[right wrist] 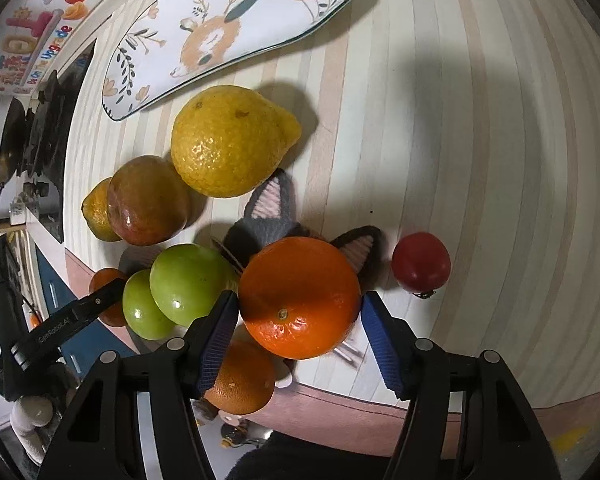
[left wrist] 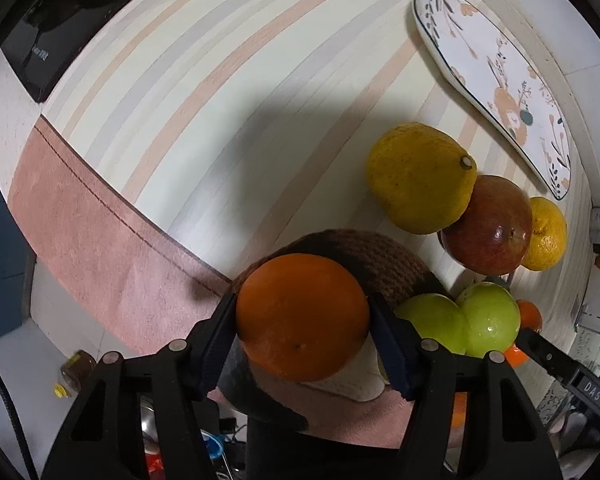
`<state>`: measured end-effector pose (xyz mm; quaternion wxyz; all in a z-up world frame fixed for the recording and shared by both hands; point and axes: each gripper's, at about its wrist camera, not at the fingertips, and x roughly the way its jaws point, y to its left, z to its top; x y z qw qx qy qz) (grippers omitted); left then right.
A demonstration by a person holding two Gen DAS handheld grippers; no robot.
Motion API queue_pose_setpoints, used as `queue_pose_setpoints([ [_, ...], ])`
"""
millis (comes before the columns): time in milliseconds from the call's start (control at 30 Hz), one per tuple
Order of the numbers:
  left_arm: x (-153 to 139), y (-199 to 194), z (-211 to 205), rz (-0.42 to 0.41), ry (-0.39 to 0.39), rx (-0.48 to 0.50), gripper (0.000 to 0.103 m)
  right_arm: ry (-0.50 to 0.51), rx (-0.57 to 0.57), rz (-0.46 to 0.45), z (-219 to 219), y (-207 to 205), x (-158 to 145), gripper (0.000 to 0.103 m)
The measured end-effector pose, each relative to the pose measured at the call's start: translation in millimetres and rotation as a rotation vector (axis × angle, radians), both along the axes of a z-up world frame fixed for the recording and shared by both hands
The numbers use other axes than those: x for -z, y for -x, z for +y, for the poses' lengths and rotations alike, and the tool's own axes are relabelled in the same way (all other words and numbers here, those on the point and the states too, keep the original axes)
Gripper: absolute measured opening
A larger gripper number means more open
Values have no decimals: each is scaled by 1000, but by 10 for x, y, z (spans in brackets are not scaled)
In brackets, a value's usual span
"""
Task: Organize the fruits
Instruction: 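Grasp an orange with the left tool while the right tool grasps another orange, then carry both oranges onto the floral plate and open both tools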
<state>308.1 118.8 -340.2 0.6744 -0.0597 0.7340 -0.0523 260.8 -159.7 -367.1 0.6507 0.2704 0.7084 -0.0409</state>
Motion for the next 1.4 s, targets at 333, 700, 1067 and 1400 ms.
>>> queue_pose_setpoints([
  [333, -21, 31, -275, -42, -52, 41, 61, 8, -22, -26, -55, 54, -93, 66],
  [700, -1100, -608, -851, -232, 37, 168, 61, -38, -3, -213, -428, -653, -728, 66],
  [1067, -409, -2112, -1599, -59, 71, 256, 61, -19, -125, -180, -534, -2070, -300, 66],
  [1400, -51, -2405, -1606, 83, 114, 203, 62, -19, -191, -140, -591, -2379, -182, 67],
])
